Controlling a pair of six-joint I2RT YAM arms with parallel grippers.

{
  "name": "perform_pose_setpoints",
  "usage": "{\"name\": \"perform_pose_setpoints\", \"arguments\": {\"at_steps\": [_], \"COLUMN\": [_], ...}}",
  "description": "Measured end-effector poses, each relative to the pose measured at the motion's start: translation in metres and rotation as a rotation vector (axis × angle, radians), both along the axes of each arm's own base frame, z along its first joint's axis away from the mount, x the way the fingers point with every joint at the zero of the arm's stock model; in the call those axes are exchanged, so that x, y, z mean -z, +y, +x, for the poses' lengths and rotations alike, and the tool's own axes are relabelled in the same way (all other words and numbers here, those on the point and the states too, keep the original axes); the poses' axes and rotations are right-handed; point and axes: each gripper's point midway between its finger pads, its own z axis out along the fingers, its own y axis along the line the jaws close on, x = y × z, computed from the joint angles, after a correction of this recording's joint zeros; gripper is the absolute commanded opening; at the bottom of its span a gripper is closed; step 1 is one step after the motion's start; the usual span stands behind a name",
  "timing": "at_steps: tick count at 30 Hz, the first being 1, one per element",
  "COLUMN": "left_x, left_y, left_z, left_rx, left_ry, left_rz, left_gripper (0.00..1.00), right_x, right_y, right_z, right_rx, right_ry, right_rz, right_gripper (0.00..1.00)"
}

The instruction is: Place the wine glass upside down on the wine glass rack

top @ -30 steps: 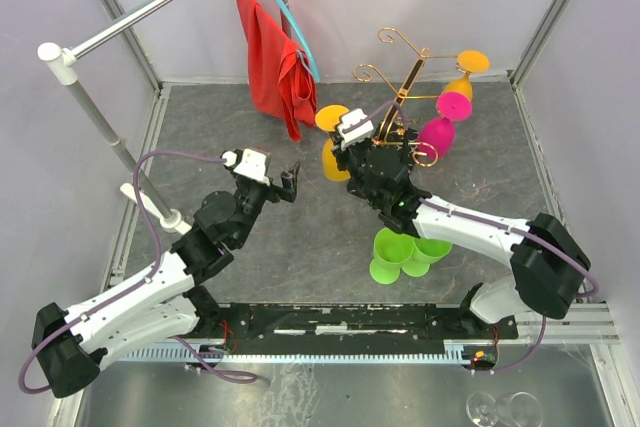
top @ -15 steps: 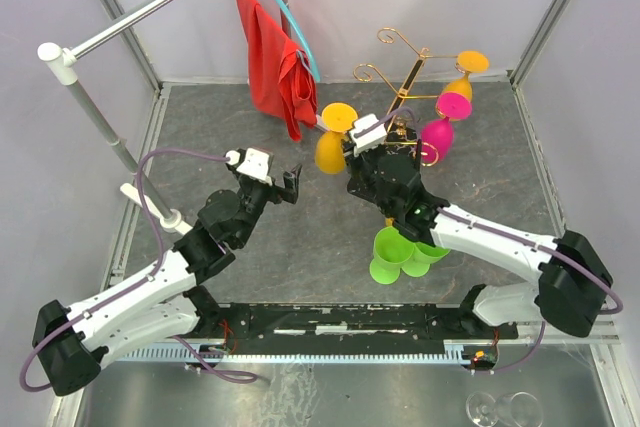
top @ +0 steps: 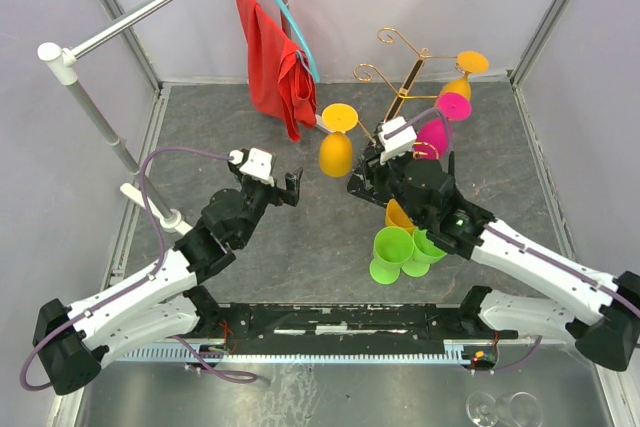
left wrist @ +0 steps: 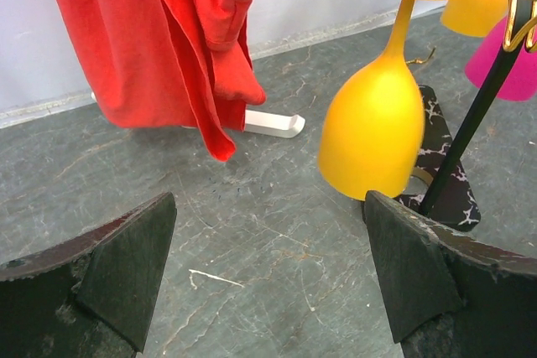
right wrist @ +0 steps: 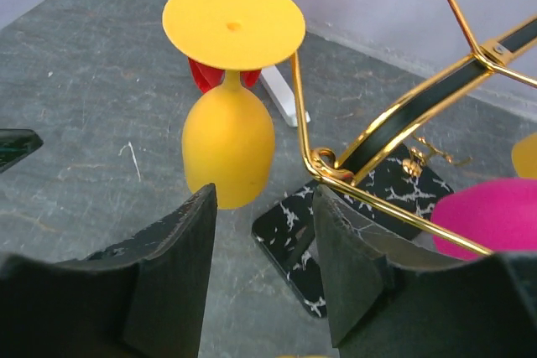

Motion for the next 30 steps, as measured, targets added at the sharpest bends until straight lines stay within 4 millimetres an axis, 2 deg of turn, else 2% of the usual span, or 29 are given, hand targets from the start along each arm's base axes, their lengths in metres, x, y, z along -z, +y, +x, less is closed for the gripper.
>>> {"name": "perform_pose_setpoints", "arguments": {"at_steps": [4,9,12,16,19,21,24,27,30], "left_x": [0.008,0.024,0.027,0.024,0.018,0.016,0.015,0.012,0.009], "left_y": [-0.004,-0.017,-0.024,-0.041,-0.058,-0.071,-0.090,-0.105,-0.117], "left_z": [0.001,0.001,0.002,0.001,-0.004,-0.010,-0.020,-0.032,-0.044], "left_rx": [0.012,0.056,0.085,0.150,0.210,0.257,0.320,0.380,0.430], "left_ry": [0.029,0.087,0.108,0.130,0.132,0.135,0.140,0.130,0.108], "left_rz": [0.013,0.047,0.062,0.075,0.078,0.089,0.114,0.139,0.165], "left_gripper": [0.99,0.99,0.99,0.99,0.99,0.99,0.99,0.99,0.99], "right_x": [-0.016,-0.048,-0.075,-0.114,-0.134,-0.134,-0.117,-0.095,-0.089], "right_y": [-0.011,-0.021,-0.027,-0.036,-0.043,-0.047,-0.065,-0.102,-0.141], "right_z": [-0.009,-0.020,-0.024,-0.020,-0.008,0.007,0.034,0.063,0.091], "right_rx": [0.011,0.026,0.038,0.094,0.165,0.205,0.264,0.365,0.450], "right_ry": [0.054,0.110,0.125,0.115,0.121,0.146,0.217,0.308,0.368], "right_rz": [-0.005,0.010,0.029,0.033,0.002,-0.021,-0.042,-0.059,-0.028], "right_gripper": [0.58,0.57,0.60,0.68,0.69,0.69,0.69,0.70,0.70]}}
